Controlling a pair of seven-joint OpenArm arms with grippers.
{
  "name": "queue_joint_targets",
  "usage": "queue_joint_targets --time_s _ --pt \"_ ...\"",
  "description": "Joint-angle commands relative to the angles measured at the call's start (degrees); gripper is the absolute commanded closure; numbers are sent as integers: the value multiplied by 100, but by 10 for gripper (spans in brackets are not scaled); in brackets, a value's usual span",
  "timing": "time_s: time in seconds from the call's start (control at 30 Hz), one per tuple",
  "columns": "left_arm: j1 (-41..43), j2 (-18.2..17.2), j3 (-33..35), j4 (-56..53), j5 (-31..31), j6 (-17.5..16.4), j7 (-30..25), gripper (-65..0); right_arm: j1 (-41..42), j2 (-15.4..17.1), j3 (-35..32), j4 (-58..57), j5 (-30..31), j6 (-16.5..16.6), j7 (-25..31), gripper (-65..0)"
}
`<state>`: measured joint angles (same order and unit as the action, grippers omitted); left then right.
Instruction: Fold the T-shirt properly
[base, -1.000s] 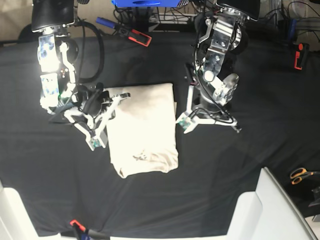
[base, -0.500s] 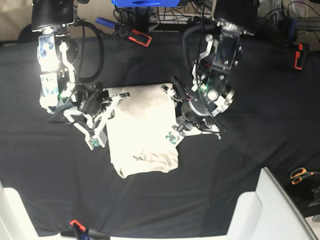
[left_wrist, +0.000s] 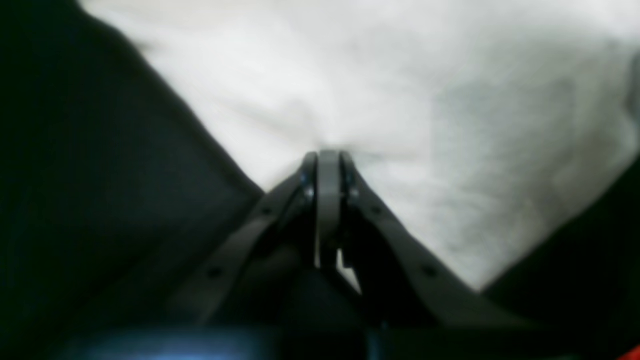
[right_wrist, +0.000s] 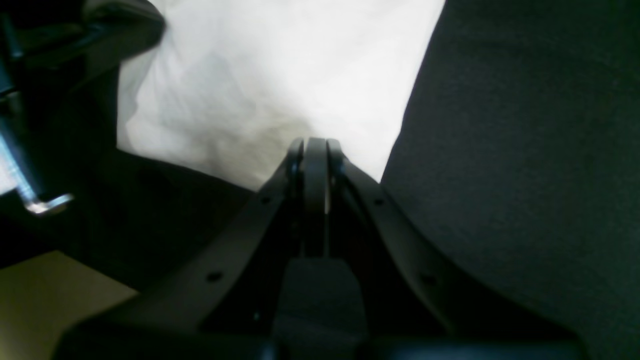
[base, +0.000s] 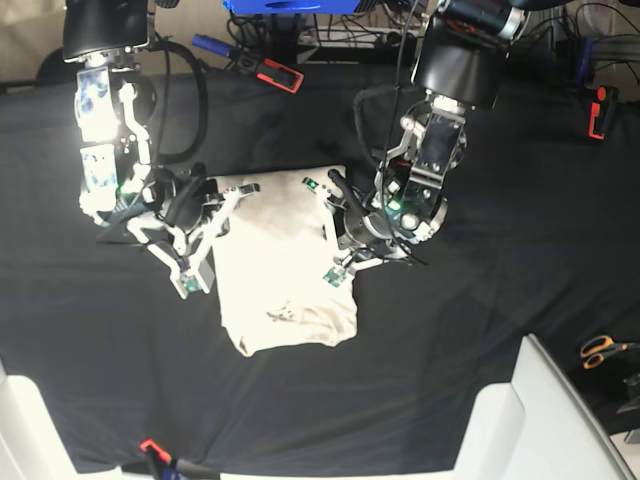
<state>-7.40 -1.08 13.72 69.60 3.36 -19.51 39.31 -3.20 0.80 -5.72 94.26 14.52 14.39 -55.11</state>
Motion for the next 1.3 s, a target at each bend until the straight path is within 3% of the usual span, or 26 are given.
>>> queue_joint_targets --time_s 0.0,0.17,0.33,0.4,0.57,0.67,0.77,0.9,1.07,1.13,1.27 --pt "-65 -10 -4 -37 126 30 -164 0 78 4 13 91 29 16 100 -6" --pt "-3 -10 -13 -222 618 30 -428 0 43 4 13 91 29 16 100 -6" --pt "15 -28 -48 657 645 30 -261 0 -1 4 13 91 29 16 109 -6" --pt "190 -265 -40 1141 654 30 -32 0 -106 118 5 135 -15 16 250 -6" --pt "1210 -1241 -57 2372 654 30 -164 0 -897 725 -48 425 -973 16 1841 -6" --pt "2204 -1874 -119 3057 654 91 -964 0 -1539 936 13 627 -1729 24 2887 -6" --pt "3276 -2200 -479 3620 645 478 -1500 0 -2269 1129 13 1154 -2178 24 3432 -6" --pt "4665 -2375 -1042 4174 654 821 -2019 0 -3297 1094 198 2042 -2415 24 3450 -6" --pt "5852 -2375 -1121 4200 662 847 -2239 0 -4256 637 594 2113 -2723 24 3415 -6" --pt "6230 -2358 -1130 4200 662 847 -2239 0 -4511 584 637 2113 -2723 24 3160 -6" --pt "6828 -2331 -1077 4121 662 847 -2239 0 -4704 584 734 2095 -2723 24 2061 -6"
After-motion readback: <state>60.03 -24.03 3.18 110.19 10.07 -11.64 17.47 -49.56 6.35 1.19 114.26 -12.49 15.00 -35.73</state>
